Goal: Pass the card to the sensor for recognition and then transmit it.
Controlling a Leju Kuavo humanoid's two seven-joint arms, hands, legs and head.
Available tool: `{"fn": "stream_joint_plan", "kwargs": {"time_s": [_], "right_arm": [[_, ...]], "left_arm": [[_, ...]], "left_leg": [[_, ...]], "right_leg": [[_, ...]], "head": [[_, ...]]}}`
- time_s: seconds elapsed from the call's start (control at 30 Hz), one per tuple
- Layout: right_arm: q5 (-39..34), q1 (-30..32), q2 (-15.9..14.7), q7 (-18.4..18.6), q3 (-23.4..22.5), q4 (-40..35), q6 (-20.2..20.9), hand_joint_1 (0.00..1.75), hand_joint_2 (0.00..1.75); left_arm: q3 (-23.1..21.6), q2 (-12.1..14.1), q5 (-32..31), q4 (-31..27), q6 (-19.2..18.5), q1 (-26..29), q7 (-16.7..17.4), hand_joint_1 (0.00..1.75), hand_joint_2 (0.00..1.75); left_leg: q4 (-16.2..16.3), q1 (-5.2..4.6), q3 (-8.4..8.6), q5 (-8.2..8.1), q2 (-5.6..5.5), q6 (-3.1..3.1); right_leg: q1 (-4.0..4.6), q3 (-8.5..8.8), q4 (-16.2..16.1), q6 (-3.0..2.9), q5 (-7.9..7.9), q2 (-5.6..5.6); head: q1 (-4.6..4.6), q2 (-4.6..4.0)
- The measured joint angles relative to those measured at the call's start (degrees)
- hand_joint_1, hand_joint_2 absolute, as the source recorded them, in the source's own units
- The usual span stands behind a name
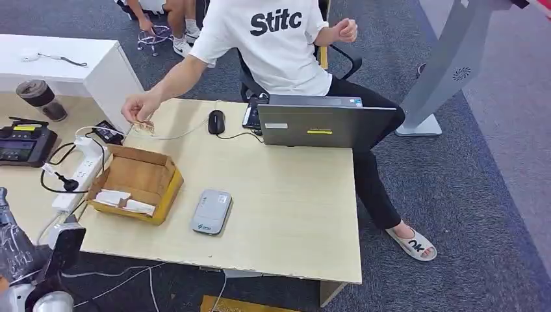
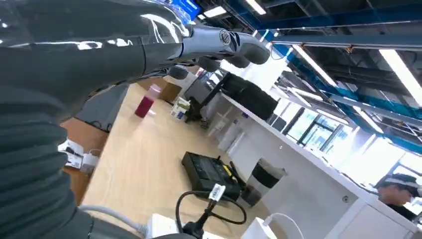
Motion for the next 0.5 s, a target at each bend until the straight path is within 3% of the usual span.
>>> {"fn": "stream_joint_plan", "kwargs": {"time_s": [0.5], "right_arm": [[0.4,0.0,0.0,0.4,0.3,0.0,0.0,0.0,1.75]], "left_arm": [[-3.1,1.0,-2.6,1.6,1.8,-1.2,1.0,0.0,1.75]], "left_leg": [[0.0,0.0,0.0,0.0,0.02,0.0]], "right_leg": [[0.0,-0.02,0.0,0.0,0.01,0.02]], "head": [[0.02,0.0]]}}
